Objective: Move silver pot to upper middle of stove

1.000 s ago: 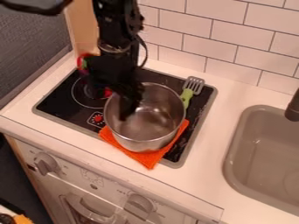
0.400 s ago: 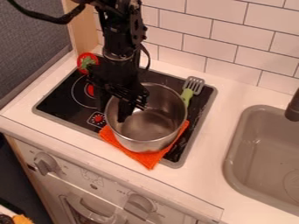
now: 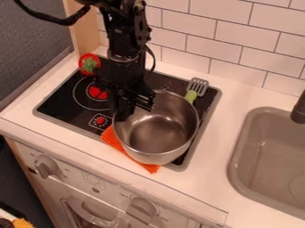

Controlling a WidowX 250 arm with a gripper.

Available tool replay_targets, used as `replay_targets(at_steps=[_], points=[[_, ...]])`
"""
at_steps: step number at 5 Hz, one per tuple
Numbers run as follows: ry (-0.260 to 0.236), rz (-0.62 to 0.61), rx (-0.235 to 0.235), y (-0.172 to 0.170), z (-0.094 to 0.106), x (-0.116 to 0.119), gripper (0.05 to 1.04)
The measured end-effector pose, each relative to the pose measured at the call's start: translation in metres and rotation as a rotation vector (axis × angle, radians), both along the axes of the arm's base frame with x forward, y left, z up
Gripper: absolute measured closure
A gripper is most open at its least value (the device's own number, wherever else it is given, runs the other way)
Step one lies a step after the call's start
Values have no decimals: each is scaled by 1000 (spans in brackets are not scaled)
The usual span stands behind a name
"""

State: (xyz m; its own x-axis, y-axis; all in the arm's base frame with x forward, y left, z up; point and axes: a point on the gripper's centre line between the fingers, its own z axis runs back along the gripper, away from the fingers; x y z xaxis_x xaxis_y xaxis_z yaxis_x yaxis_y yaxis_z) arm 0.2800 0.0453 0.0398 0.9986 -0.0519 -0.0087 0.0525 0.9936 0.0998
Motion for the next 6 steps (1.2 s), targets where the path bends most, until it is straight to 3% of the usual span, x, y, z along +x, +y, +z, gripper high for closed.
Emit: replay_targets(at_steps=[1,2,3,4,5,6], points=[[15,-5,-16,-3,4,2,994],[-2,16,-71,-9,29,18,998],[-50,86,-94,10,65,52,1000],[-6,177,-86,41,56,79,1000],[5,246,-71,62,50,94,1000],[24,273,-49,71,46,96,1000]])
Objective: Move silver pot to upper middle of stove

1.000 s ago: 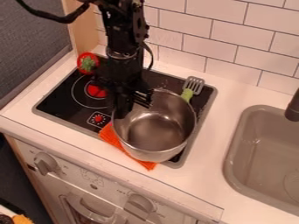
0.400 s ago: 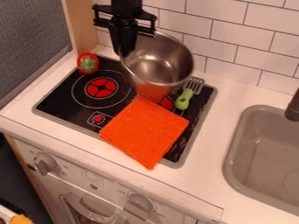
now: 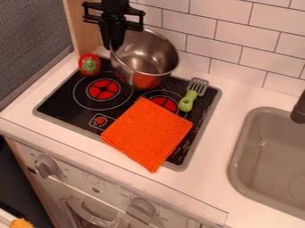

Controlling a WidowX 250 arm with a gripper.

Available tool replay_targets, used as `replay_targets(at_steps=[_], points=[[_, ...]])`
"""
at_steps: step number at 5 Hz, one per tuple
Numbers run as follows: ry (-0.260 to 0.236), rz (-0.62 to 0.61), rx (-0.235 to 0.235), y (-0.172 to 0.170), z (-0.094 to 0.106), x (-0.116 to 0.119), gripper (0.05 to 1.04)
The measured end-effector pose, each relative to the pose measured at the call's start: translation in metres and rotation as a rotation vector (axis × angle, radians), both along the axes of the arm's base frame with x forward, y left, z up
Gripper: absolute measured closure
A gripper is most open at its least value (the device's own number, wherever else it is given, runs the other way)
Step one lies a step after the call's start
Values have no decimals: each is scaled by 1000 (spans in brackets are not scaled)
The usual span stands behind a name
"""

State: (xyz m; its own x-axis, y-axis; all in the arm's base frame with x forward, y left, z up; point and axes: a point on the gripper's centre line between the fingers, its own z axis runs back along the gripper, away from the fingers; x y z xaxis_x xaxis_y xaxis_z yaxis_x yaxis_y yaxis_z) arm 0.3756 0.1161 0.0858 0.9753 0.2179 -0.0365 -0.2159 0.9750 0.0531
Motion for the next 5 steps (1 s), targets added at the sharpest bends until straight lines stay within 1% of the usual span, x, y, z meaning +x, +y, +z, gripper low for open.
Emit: replay_targets(at_steps=[1,2,3,4,5], points=[[5,4,8,1,-5,1,1000],[38,15,11,2,-22,0,1000],[50,24,4,1,-33,0,1000],[59,39,-2,1,-39,0,969],[40,48,10,2,-40,3,785]])
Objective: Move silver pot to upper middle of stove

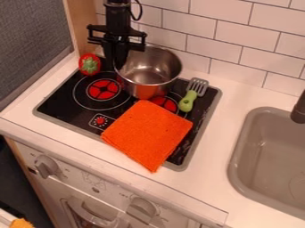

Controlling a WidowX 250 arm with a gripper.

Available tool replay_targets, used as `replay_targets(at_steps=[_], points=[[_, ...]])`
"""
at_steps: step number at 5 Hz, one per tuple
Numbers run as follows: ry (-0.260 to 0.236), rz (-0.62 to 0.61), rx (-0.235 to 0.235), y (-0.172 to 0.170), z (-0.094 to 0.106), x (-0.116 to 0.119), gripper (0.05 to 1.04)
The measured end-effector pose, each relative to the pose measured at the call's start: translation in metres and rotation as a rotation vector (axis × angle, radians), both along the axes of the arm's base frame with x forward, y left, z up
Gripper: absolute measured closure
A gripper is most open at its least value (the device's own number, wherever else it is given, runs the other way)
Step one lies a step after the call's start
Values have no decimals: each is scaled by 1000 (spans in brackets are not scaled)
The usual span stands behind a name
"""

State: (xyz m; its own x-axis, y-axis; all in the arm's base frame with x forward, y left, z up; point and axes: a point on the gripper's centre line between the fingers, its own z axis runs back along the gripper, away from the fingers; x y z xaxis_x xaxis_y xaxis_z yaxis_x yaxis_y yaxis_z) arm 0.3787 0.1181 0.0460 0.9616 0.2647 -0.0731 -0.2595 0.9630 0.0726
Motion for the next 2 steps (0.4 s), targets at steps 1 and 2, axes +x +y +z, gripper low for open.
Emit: replay_targets(at_steps=[1,2], points=[[-43,-22,11,-5,2,2,475],[-127,-59,31,-8,34,7,202]])
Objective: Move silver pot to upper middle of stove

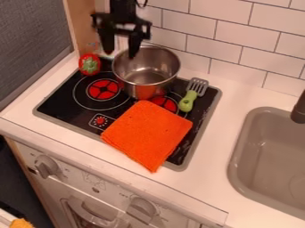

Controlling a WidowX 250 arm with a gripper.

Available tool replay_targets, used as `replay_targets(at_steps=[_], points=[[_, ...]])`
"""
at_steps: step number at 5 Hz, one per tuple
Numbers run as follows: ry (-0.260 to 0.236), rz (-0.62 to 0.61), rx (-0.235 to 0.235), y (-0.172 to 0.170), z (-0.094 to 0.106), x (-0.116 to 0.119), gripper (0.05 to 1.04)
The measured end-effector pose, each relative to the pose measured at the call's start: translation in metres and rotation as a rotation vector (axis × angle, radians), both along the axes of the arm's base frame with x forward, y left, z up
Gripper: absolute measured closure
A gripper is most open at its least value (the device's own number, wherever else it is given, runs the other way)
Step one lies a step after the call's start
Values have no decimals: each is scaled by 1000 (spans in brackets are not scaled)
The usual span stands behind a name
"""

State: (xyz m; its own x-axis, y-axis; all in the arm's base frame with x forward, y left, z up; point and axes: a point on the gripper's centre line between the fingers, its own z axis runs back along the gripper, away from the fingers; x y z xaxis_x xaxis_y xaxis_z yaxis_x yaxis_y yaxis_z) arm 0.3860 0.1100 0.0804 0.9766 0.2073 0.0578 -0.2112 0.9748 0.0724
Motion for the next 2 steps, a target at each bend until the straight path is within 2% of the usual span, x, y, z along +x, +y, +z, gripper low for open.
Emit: replay_targets(at_steps=[1,2], points=[[-30,-66,-4,-4,17,-7,75],[-47,-130,-11,-9,26,-16,79]])
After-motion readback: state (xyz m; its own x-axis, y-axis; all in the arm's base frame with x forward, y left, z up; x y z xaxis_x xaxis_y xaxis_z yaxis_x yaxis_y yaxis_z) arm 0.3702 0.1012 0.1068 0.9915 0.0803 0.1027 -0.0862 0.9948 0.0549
